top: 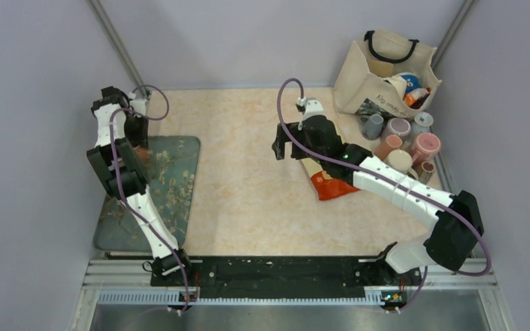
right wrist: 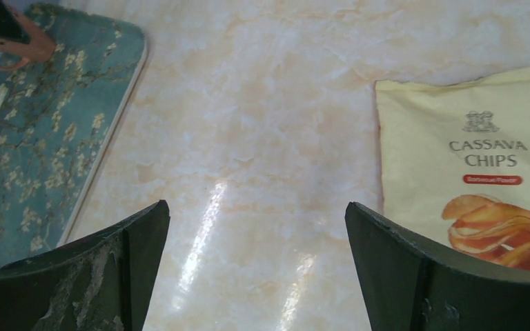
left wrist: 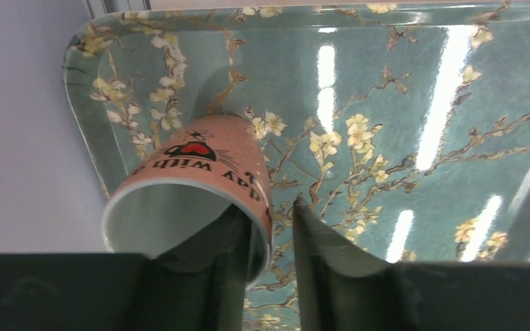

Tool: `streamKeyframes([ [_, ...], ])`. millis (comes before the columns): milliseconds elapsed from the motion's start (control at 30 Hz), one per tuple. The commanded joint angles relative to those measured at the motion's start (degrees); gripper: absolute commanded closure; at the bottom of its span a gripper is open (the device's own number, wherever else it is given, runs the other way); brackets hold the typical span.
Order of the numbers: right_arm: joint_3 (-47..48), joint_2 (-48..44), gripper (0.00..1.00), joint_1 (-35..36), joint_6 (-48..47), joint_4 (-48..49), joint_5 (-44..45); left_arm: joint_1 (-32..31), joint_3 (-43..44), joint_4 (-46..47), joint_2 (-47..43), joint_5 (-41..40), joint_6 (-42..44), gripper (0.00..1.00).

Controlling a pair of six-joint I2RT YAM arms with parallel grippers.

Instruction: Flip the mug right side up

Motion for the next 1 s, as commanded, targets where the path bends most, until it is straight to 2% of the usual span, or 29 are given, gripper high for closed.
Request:
streamKeyframes([
  [0, 1.86, -3.50, 0.01, -2.71, -0.88, -2.57, 6.74, 0.49, 2.26, -0.47, -1.63, 0.69, -0.70, 0.61],
  [100, 0.08, -4.97, 0.01, -6.28, -2.11, -4.16, 12.34, 0.53, 2.25, 0.80, -4.49, 0.61, -0.91, 0.48],
  [267, -2.93, -7.84, 0.01, -13.93, -3.42, -9.36, 22.23, 0.45, 1.00, 2.37, -10.92, 3.22, -1.61, 0.37],
  [400, -7.14, -12.63, 0.01, -17.86, -4.70, -11.78, 29.14, 0.29, -4.59, 3.92, -18.97, 11.38, -3.57, 0.34],
  [500, -8.31, -15.80, 0.01, -22.57, -8.63, -13.31, 30.40, -0.43, -11.21, 5.93, -25.09, 16.99, -4.42, 0.33],
  [733, -8.86, -19.00, 0.01, -42.63, -9.00, -17.02, 18.88, -2.57, -22.31, 7.34, -34.61, 22.75, -4.44, 0.33],
  [900, -10.67, -20.25, 0.01, -58.29, -6.85, -16.19, 2.23, -2.86, -26.25, 7.32, -38.25, 25.24, -4.11, 0.33],
  [967, -11.15, -19.37, 0.02, -61.67, -5.16, -15.56, -1.51, -3.11, -27.28, 7.25, -38.77, 25.72, -4.16, 0.33],
])
